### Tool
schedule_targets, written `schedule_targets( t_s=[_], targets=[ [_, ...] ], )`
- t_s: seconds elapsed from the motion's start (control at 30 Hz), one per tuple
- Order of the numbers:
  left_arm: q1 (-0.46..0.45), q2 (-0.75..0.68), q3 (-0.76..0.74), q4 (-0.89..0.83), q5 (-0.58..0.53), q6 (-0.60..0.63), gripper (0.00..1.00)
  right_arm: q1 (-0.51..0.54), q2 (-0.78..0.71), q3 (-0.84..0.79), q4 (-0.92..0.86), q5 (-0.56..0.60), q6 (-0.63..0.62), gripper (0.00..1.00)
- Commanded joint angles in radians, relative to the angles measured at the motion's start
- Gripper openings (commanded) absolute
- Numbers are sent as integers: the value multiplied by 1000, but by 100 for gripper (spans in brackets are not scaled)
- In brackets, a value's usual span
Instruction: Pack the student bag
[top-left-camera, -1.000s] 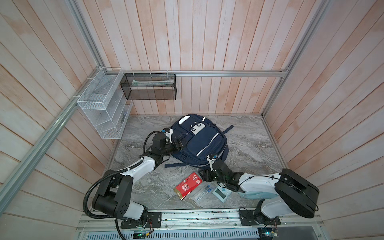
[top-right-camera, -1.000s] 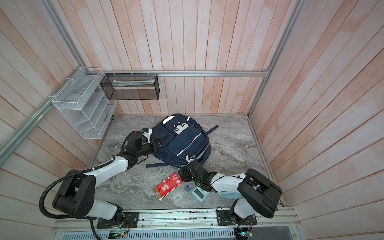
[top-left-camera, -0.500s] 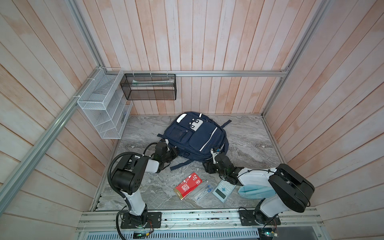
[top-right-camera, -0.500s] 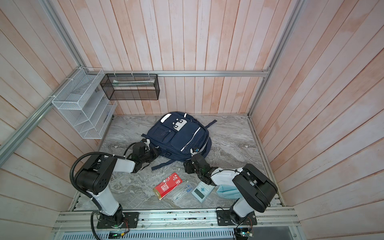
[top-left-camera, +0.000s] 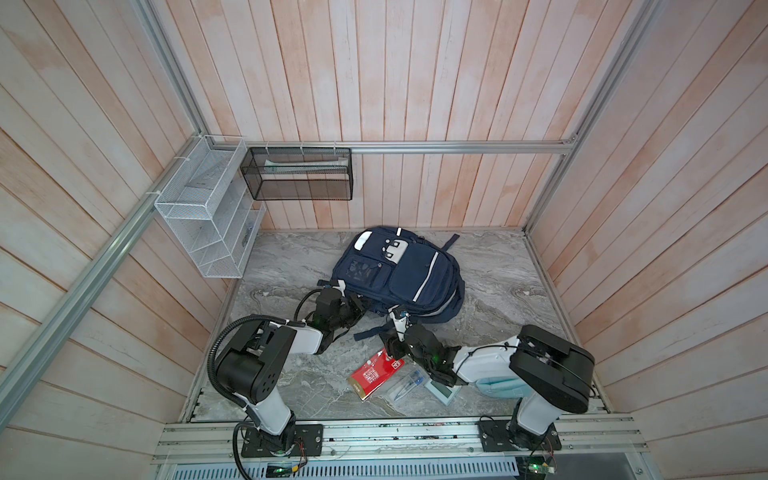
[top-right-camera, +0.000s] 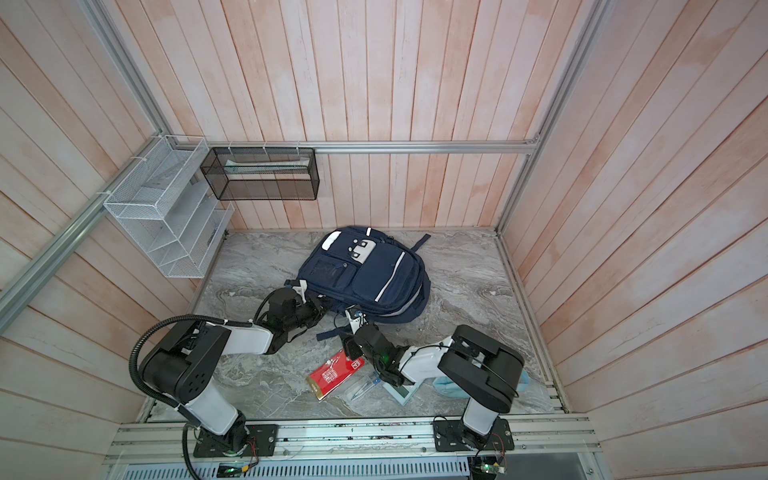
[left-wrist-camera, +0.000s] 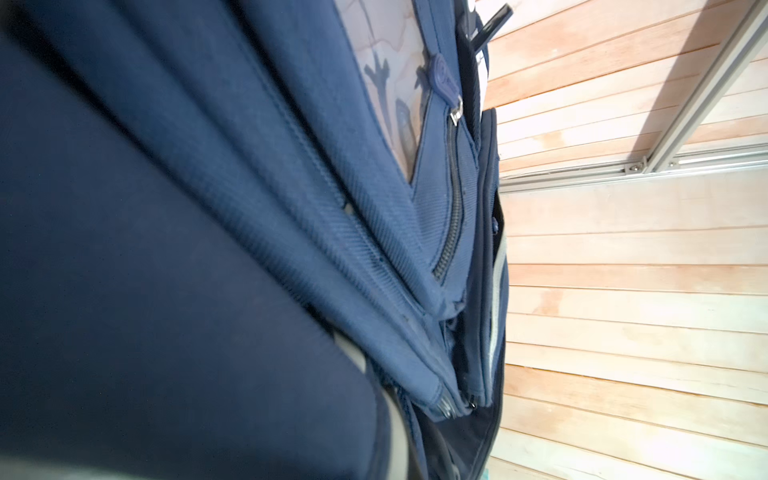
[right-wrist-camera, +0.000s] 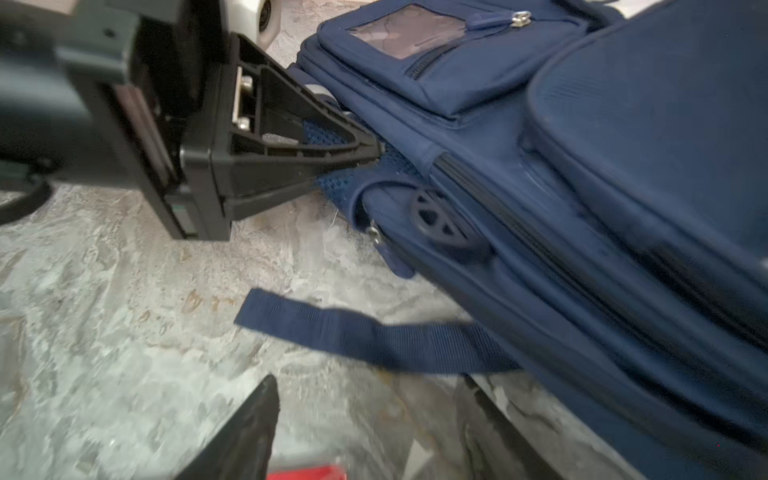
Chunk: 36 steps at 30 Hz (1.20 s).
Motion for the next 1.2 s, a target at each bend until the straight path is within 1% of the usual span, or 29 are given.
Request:
schedule_targets(
  t_s=[0.0,0.07,0.1,0.2,0.23,0.27,0.3,0.37,0.4,0.47,0.5,0.53,0.57,0.7,0.87,1.0,1.03,1.07,1.1,1.13,1.17],
  targets=[
    [-15,-45,-16,98,66,-20,0,-33,69,82,99,29,-51,67],
    [-22,-43,-22,95,73,-18,0,-47,100,116,105,19,-45,67],
    [-23,-43,-33,106,76,-26,0,-53,117,136,100,45,-35,66],
    [-23,-55,-57,114,74,-36,0,-68,152,175,76,78,-19,60],
    [-23,-59,-62,114,75,-38,0,-76,158,173,87,61,-14,57],
    [-23,-64,-62,114,79,-40,0,-87,167,168,113,31,-9,53],
    [-23,-70,-62,111,83,-38,0,-94,181,166,136,8,-8,46],
    [-21,-77,-52,91,81,-29,0,-97,206,173,164,-19,-36,34],
    [-20,-79,-50,83,80,-24,0,-98,210,176,157,-30,-49,26],
    [-13,-80,-49,83,85,-24,0,-98,202,170,148,-51,-59,16],
    [-6,-79,-48,83,87,-23,0,-98,192,154,148,-57,-61,9],
    [1,-78,-47,83,90,-22,0,-98,182,137,152,-54,-54,3],
    [7,-79,-46,83,90,-20,0,-99,169,116,153,-47,-40,0],
    [27,-76,-26,63,89,5,0,-104,114,46,143,-57,-6,0],
    [55,-67,-10,42,74,31,0,-104,47,-5,51,-86,22,0],
    [49,-49,-2,68,85,20,0,-104,54,-31,74,-115,33,0],
    [39,-43,-3,83,93,6,0,-104,65,-22,79,-127,36,3],
    [26,-36,-6,111,104,-21,0,-104,84,-1,81,-154,36,15],
    [11,-31,-17,156,117,-54,0,-104,100,21,73,-186,32,25],
    [-2,-29,-26,186,125,-83,0,-103,116,42,69,-202,23,31],
    [-15,-30,-33,201,128,-107,0,-101,135,60,68,-203,24,35]
  ],
)
